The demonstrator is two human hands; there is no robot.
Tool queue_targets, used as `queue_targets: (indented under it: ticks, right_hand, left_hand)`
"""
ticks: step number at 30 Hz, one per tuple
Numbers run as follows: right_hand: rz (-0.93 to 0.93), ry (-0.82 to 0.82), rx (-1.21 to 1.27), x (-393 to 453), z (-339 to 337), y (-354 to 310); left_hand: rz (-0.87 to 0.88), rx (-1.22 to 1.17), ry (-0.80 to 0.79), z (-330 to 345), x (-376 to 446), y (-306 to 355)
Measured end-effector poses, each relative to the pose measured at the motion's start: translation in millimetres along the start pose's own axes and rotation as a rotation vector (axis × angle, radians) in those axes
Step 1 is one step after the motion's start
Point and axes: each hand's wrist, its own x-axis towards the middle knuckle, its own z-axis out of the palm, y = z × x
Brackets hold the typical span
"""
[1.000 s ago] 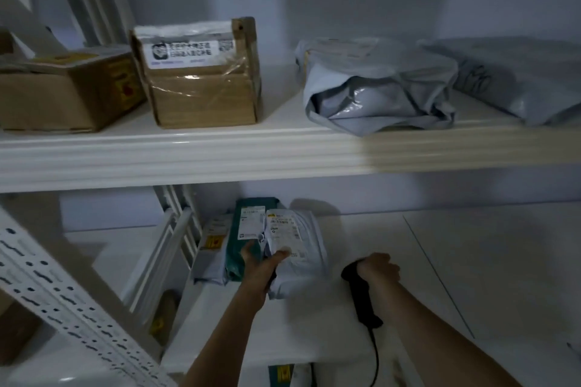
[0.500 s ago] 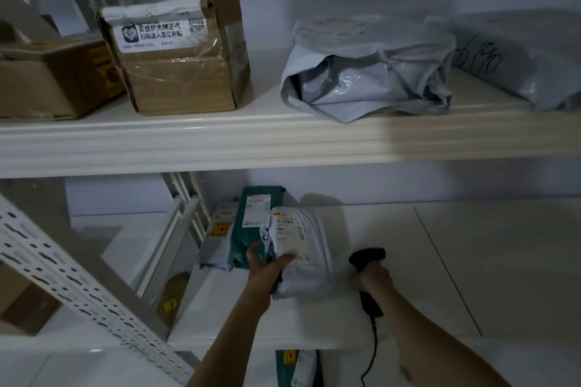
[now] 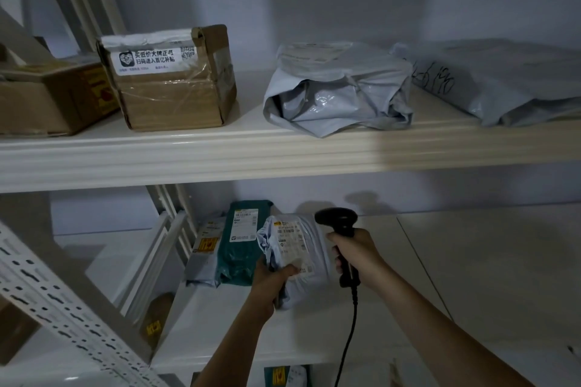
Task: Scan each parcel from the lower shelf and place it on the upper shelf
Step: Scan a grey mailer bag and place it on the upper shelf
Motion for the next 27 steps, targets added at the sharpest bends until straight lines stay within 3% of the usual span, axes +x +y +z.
queue_targets:
  ticks: [27]
  right_hand:
    - [0.079, -0.112, -0.008, -21.6, 30.1, -12.3]
  left_hand:
    - [-0.011, 0.035, -0.014, 2.1, 16.3, -1.6]
